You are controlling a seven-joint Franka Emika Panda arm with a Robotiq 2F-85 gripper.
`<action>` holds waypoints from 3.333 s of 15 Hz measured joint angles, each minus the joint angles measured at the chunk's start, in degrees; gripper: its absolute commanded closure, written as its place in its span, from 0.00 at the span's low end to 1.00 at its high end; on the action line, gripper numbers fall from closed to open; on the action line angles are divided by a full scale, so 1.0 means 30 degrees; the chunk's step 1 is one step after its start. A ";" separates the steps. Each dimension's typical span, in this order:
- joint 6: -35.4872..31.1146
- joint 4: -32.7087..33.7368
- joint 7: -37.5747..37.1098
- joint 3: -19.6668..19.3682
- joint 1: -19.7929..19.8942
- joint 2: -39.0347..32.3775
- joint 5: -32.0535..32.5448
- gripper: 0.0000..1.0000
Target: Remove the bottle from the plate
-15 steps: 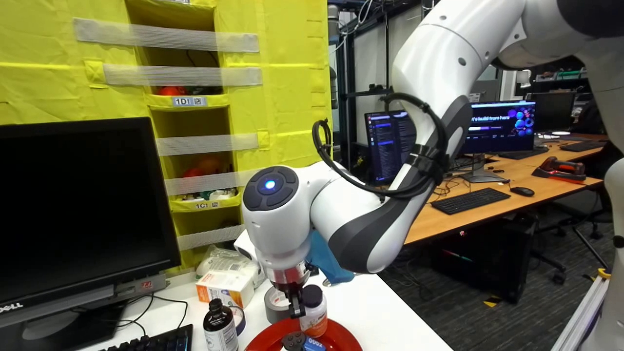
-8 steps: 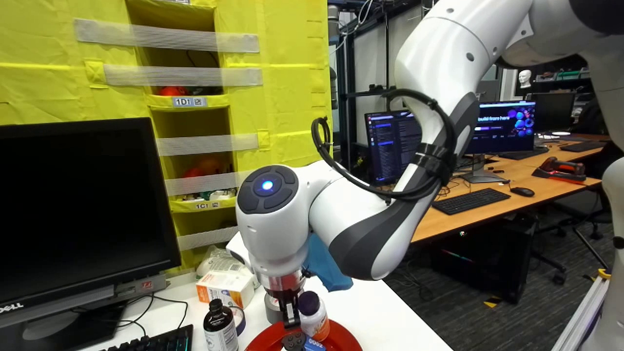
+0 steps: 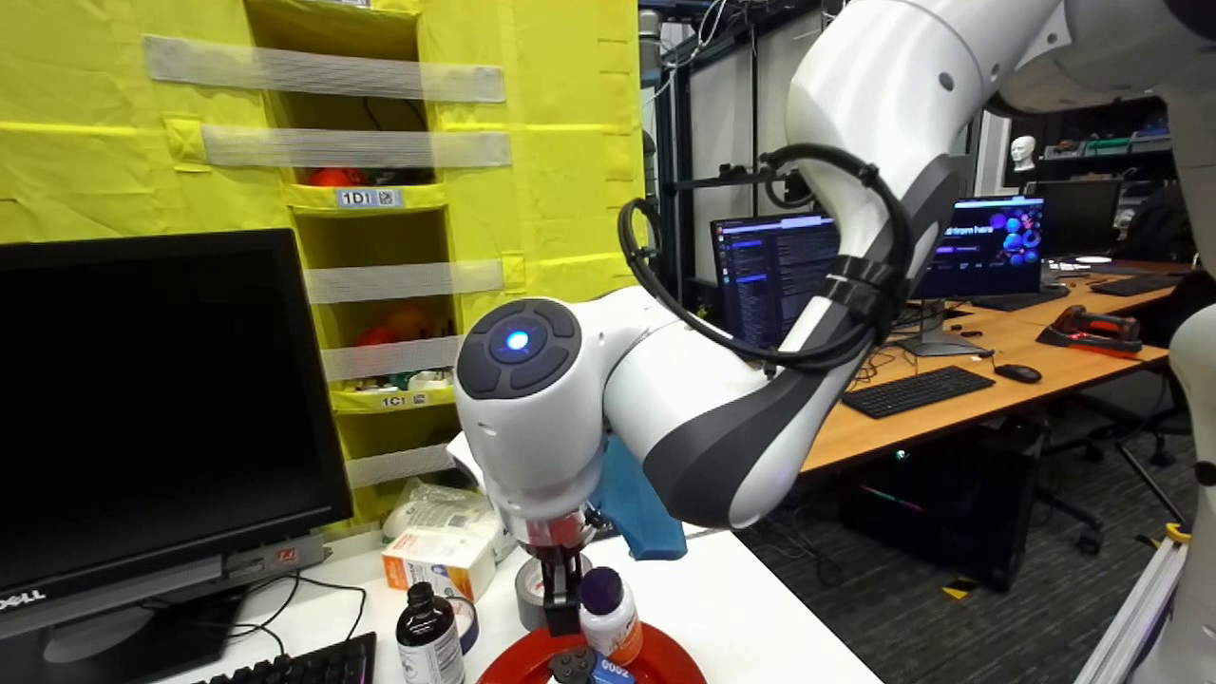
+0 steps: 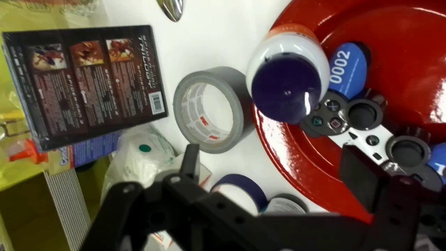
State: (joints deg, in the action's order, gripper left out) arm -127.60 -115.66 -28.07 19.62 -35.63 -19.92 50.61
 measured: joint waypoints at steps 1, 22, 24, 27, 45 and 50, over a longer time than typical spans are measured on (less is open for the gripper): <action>0.0242 -0.0050 -0.0240 -0.0201 0.0011 -0.0002 0.0000 0.00; -0.0688 -0.0710 -0.0842 0.0010 -0.0214 -0.0320 -0.0365 0.00; -0.0685 -0.0748 -0.0852 -0.0151 -0.0181 -0.0332 -0.0430 0.00; -0.0672 -0.0758 -0.0861 -0.0523 -0.0022 -0.0514 -0.0634 0.00; -0.0675 -0.0254 -0.0472 -0.1008 0.0187 -0.1774 -0.2181 0.56; -0.0717 -0.0213 -0.1736 -0.1041 -0.0274 -0.0899 -0.1208 0.56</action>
State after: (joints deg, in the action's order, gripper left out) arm -129.75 -116.30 -33.28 16.49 -36.45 -22.62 46.98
